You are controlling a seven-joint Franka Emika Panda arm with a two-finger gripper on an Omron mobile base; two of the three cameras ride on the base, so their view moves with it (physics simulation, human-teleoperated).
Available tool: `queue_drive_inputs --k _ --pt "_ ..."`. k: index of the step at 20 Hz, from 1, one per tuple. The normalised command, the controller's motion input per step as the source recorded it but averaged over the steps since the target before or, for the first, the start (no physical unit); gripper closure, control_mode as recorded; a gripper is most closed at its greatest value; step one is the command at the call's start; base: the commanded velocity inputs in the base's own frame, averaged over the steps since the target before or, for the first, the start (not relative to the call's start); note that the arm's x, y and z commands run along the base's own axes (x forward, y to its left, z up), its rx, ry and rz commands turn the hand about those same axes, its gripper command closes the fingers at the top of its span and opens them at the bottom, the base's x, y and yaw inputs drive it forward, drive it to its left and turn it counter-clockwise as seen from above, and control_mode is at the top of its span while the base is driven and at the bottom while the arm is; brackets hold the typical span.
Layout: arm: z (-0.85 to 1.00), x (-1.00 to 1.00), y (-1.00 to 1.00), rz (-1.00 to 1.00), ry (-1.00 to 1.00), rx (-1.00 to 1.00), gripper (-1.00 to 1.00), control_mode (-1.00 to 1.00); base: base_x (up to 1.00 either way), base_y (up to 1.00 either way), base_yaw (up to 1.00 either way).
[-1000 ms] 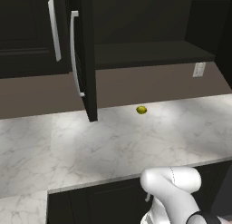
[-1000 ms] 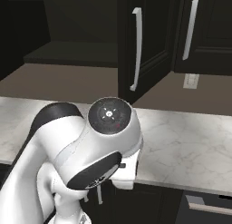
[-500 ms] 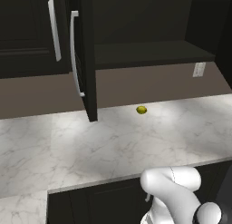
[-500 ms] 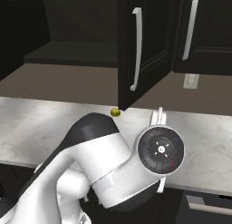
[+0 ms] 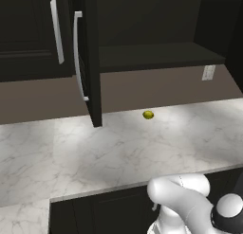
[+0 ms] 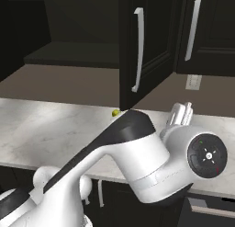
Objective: Close all open cabinet doors.
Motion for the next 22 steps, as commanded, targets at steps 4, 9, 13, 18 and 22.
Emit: queue_drive_inputs --k 4,9,13,18,22 --pt "0.15 0.38 -0.04 0.00 -0.19 0.13 -1.00 -1.00 0.00 0.00 0.00" --pt "0.19 0.34 0.00 0.06 -0.18 0.01 -1.00 -1.00 0.00 0.00 0.00" --pt "0.16 0.30 0.00 0.12 -0.12 0.00 -1.00 -1.00 0.00 0.00 0.00" --pt "0.21 0.34 0.00 0.12 -0.05 -0.01 -1.00 -1.00 0.00 0.00 0.00" --pt "0.16 0.30 0.04 0.09 0.00 -0.01 -1.00 -1.00 0.00 0.00 0.00"
